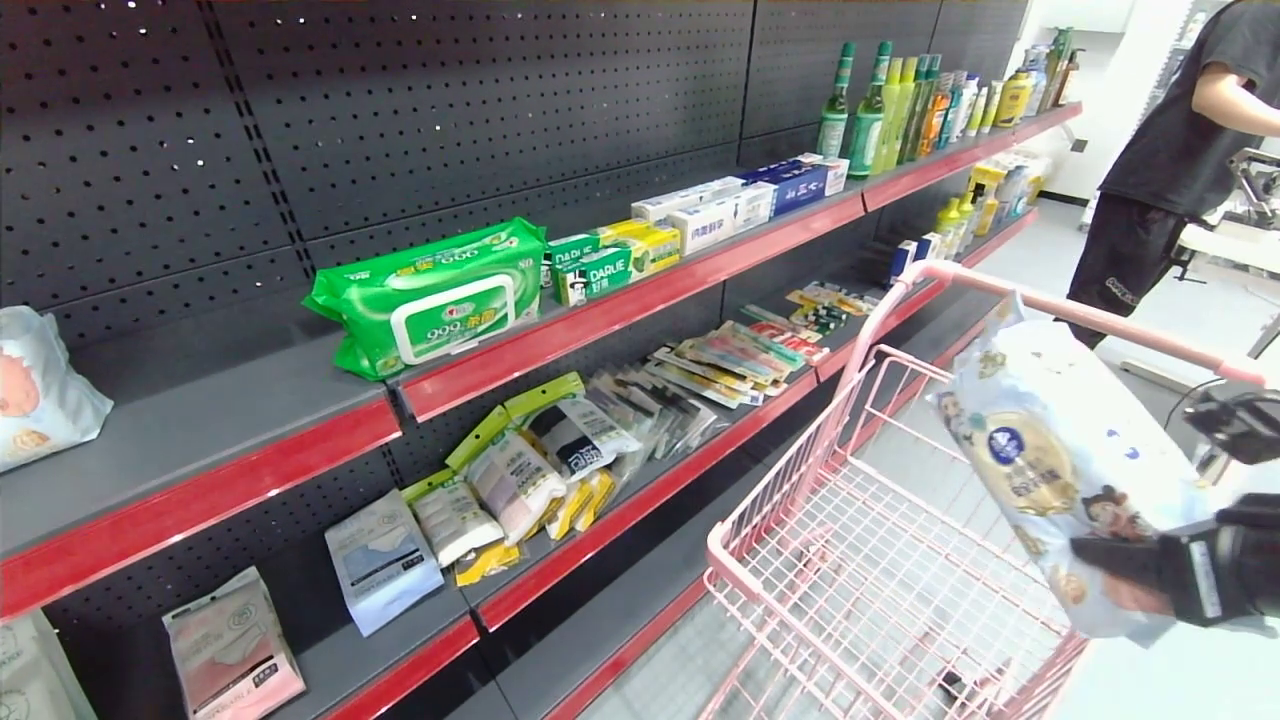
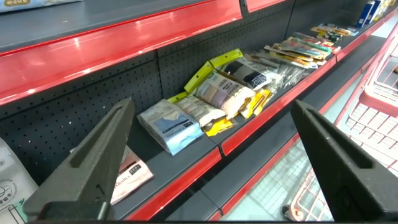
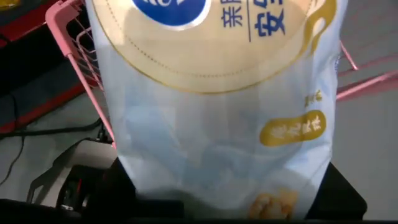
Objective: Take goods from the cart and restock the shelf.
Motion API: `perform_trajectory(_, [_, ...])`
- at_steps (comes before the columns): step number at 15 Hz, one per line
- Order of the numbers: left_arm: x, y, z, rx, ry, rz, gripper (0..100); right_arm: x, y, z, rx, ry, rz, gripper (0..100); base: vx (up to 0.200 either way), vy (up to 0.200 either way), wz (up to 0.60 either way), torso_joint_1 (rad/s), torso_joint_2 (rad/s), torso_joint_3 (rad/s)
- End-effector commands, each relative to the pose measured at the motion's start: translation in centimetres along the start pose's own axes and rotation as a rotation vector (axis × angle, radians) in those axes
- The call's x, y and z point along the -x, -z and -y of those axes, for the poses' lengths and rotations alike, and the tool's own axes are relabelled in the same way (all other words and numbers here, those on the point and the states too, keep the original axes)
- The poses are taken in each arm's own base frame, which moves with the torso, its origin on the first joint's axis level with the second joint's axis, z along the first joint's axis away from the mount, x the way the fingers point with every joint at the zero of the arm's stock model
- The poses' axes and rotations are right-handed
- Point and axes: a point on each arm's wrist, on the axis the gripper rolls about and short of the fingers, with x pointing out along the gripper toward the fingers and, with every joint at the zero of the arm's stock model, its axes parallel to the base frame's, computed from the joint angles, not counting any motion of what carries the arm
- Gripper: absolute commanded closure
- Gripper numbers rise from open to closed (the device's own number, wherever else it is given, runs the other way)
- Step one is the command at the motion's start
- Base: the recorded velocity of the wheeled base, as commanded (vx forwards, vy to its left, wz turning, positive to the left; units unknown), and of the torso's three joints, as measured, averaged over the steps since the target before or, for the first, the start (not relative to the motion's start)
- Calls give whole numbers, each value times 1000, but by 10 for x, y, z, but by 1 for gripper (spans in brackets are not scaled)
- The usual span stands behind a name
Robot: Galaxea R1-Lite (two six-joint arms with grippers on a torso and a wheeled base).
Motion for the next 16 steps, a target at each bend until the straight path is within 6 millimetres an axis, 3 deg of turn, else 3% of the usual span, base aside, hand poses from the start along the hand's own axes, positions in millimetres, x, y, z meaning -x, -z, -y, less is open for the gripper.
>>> perform_trajectory(1, [0,0,0,0,0,0,0,70,23,-3,-12,87,147,100,0,0,0,0,0,0])
perform_trajectory(4, [0,0,0,0,0,0,0,84,35,-1,-63,206,143,100,0,0,0,0,0,0])
perform_trajectory(7, [0,0,0,0,2,-2,0,87,37,-1,-63,218,156,100,0,0,0,40,-97,-54])
perform_trajectory(16, [0,0,0,-1,0,-2,0,80,41,-1,-48,202,117,100,0,0,0,201,-487,-284])
